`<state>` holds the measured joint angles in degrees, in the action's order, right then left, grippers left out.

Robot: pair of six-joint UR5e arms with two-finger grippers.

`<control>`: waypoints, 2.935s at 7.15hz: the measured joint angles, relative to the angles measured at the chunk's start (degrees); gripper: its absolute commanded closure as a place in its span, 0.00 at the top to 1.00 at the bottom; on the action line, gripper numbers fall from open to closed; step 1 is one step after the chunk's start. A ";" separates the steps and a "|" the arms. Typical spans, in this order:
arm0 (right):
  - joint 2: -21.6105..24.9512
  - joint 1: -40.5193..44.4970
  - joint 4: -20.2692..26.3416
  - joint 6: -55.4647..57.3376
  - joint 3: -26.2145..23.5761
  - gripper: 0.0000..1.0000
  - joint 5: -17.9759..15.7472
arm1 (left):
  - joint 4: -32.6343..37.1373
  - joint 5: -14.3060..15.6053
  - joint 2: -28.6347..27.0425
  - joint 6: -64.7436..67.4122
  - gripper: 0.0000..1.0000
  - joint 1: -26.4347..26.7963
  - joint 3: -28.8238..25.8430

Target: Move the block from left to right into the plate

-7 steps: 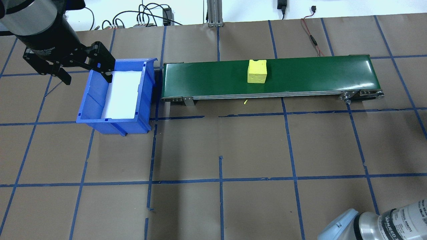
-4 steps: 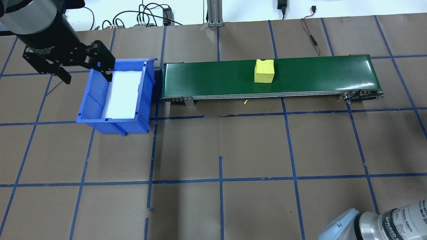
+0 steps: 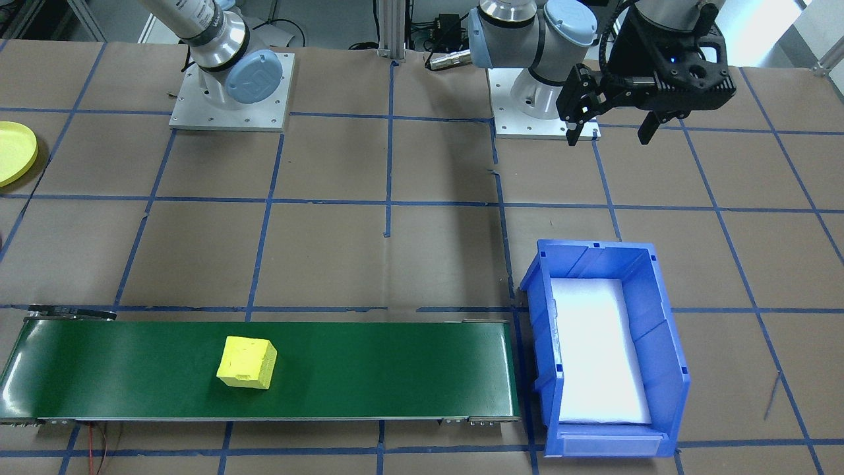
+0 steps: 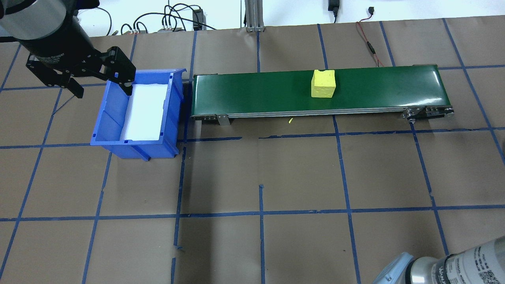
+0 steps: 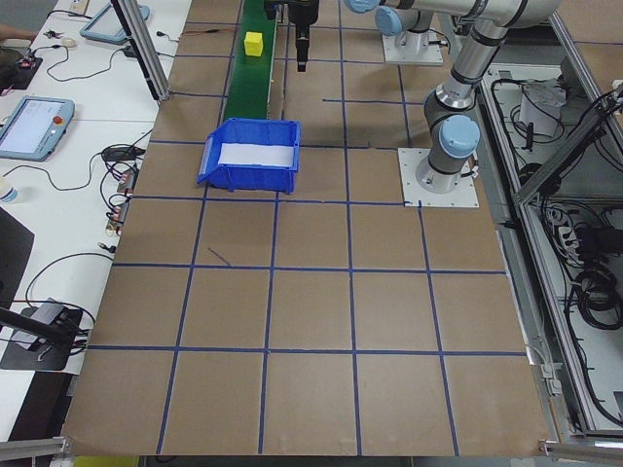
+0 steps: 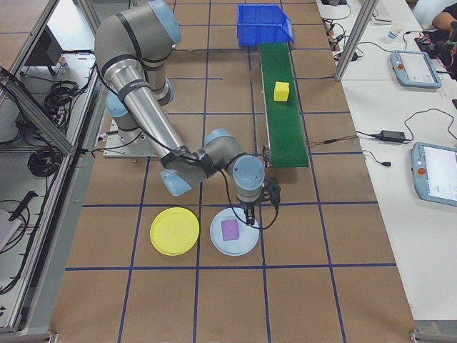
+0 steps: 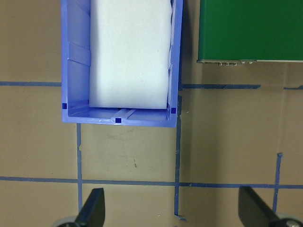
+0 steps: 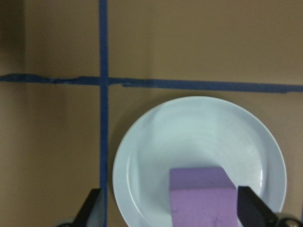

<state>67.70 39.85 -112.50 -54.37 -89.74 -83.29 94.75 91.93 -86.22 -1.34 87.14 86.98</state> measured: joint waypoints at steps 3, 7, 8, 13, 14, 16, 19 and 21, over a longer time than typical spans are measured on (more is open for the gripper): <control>2.24 12.93 0.23 15.28 0.00 1.00 3.99 | -0.03 0.00 -0.01 0.02 1.00 0.05 0.09; 1.85 29.29 -0.63 36.34 -0.15 1.00 8.30 | -0.09 0.00 0.00 0.02 1.00 0.05 0.07; 1.22 31.47 -0.68 39.67 -0.29 1.00 10.28 | -0.09 0.00 -0.01 0.00 1.00 0.03 0.05; -5.57 33.09 -0.78 42.72 3.66 1.00 15.86 | -0.10 0.09 -0.01 -0.07 1.00 -0.10 0.00; -6.37 33.10 -0.79 42.43 4.16 1.00 15.93 | -0.10 0.09 -0.01 -0.07 1.00 -0.11 -0.02; -7.08 33.10 -0.83 41.76 4.04 1.00 15.75 | -0.10 0.09 -0.01 -0.12 1.00 -0.12 -0.05; -7.65 33.02 -1.18 40.82 2.67 0.98 12.45 | -0.10 0.09 -0.01 -0.15 1.00 -0.13 -0.05; -7.96 32.91 -1.17 40.32 2.44 0.61 7.22 | -0.10 0.09 -0.01 -0.15 1.00 -0.12 -0.04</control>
<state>59.74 72.76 -113.67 -14.04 -87.29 -76.07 94.66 92.02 -86.22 -1.49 87.01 86.93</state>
